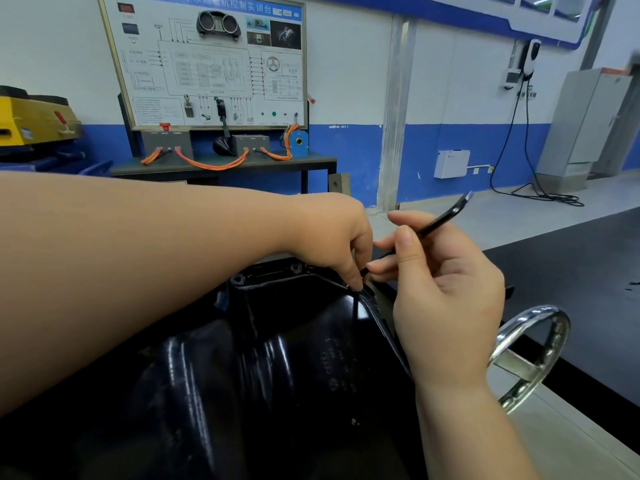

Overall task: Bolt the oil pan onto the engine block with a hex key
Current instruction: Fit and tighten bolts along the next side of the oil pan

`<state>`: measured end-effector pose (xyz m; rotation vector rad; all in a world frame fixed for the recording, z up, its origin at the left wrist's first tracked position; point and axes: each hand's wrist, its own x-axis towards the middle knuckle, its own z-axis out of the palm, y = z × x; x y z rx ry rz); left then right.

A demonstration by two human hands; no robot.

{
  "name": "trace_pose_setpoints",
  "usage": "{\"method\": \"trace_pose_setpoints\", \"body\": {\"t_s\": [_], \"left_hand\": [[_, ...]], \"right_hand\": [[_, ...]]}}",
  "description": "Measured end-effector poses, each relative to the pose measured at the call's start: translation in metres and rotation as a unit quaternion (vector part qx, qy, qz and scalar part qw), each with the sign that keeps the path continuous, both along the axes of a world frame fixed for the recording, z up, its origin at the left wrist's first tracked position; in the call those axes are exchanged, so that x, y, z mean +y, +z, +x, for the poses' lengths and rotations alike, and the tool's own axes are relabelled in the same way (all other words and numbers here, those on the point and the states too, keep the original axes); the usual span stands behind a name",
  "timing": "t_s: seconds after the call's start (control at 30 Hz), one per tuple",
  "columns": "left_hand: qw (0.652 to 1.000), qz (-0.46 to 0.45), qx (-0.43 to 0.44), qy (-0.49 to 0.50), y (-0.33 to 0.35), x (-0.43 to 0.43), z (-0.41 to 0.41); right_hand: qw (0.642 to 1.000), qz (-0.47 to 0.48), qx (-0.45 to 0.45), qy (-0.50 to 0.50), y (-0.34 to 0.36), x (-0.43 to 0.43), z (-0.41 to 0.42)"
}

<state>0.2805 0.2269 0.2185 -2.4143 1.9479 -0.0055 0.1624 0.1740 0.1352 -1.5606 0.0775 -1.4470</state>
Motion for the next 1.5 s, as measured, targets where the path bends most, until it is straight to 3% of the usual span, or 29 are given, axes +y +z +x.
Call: {"method": "trace_pose_setpoints", "body": {"t_s": [0.4,0.63,1.03,1.5], "left_hand": [[0.999,-0.007,-0.038,-0.001,-0.001,-0.001,-0.003],[1.000,-0.008,0.005,0.012,0.000,0.000,0.000],[0.999,0.015,0.031,0.021,0.002,0.004,0.004],[0.999,0.003,0.039,0.014,0.003,0.004,-0.006]], "right_hand": [[1.000,-0.003,-0.004,-0.015,0.000,-0.001,0.000],[0.999,-0.032,0.005,-0.034,0.000,-0.001,-0.001],[0.999,0.045,-0.019,0.011,0.000,-0.003,-0.004],[0.998,-0.024,0.043,0.050,-0.008,-0.003,-0.006]]}}
